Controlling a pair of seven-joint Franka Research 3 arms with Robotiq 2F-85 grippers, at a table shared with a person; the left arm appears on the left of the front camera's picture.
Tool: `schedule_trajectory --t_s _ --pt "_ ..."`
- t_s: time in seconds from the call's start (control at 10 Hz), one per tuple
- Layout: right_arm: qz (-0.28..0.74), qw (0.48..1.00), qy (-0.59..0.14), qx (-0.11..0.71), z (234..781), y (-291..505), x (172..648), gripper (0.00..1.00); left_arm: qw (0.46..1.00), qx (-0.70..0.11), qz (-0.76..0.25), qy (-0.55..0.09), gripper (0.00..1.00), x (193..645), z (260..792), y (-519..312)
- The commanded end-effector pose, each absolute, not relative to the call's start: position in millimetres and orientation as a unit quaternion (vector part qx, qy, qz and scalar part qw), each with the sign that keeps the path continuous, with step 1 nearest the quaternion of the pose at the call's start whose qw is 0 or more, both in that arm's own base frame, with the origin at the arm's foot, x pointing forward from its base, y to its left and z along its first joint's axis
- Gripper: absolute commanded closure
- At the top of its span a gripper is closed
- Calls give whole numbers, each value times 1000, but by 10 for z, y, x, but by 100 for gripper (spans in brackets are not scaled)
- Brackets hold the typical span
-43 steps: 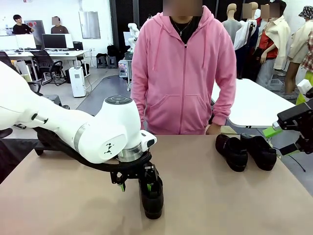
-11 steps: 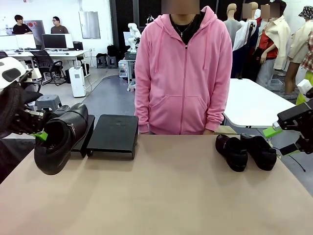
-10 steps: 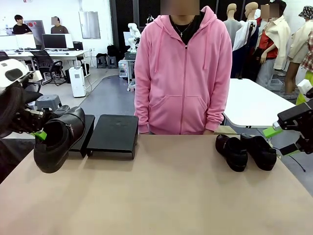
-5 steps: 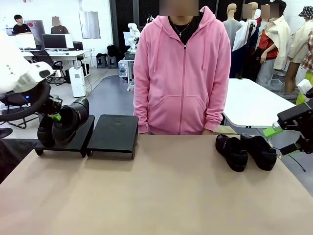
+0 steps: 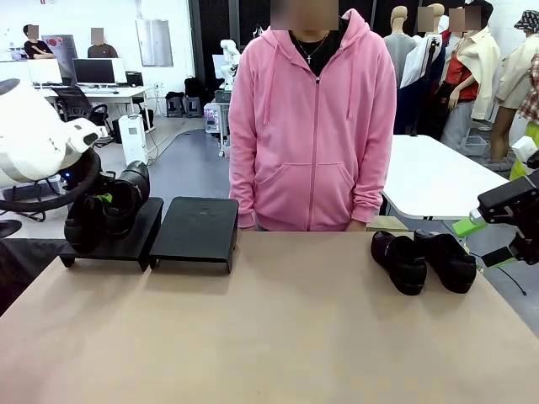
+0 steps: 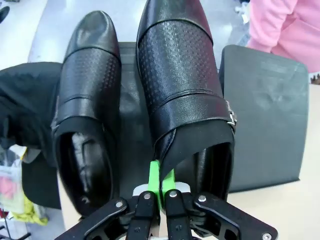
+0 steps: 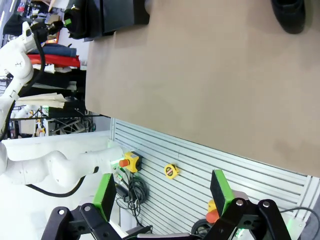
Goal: Organize the shoes by placing them on the stand.
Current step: Place the Shoe from the middle of the table onto the Shoes Stand.
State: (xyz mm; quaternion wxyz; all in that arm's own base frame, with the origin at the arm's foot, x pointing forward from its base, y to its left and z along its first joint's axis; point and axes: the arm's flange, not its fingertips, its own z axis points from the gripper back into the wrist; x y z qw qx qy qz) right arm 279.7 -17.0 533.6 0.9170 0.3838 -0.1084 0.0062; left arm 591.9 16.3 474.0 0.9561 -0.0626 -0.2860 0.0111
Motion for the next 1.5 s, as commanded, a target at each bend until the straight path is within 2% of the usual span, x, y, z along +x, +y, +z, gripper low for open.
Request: schedule_trajectory --t_s 0.0,0.4,0.5,0.6,0.8,1.0,1.2,1.4 --pt "16 912 -114 395 5348 -176 2806 0 950 -88 -7 -299 100 6012 4670 206" --pt "16 912 -114 395 5348 -176 2806 0 957 -94 3 -275 100 6083 4481 191" --pt "16 912 -114 395 5348 -176 2806 0 960 -94 3 -265 59 6080 4491 192" --pt "16 912 -114 395 5348 -176 2806 0 960 -96 5 -262 1 6080 4501 194" --pt "16 912 -114 395 5348 -176 2806 0 962 -100 8 -255 0 6064 4539 161" --pt "16 912 -114 395 5348 -176 2806 0 961 -105 -2 -256 0 5854 4793 76" --pt "16 912 -114 395 5348 -176 2806 0 963 -121 -20 -242 0 5425 5178 21" --pt "16 912 -114 395 5348 -176 2806 0 966 -181 -47 -180 0 4675 5532 -76"
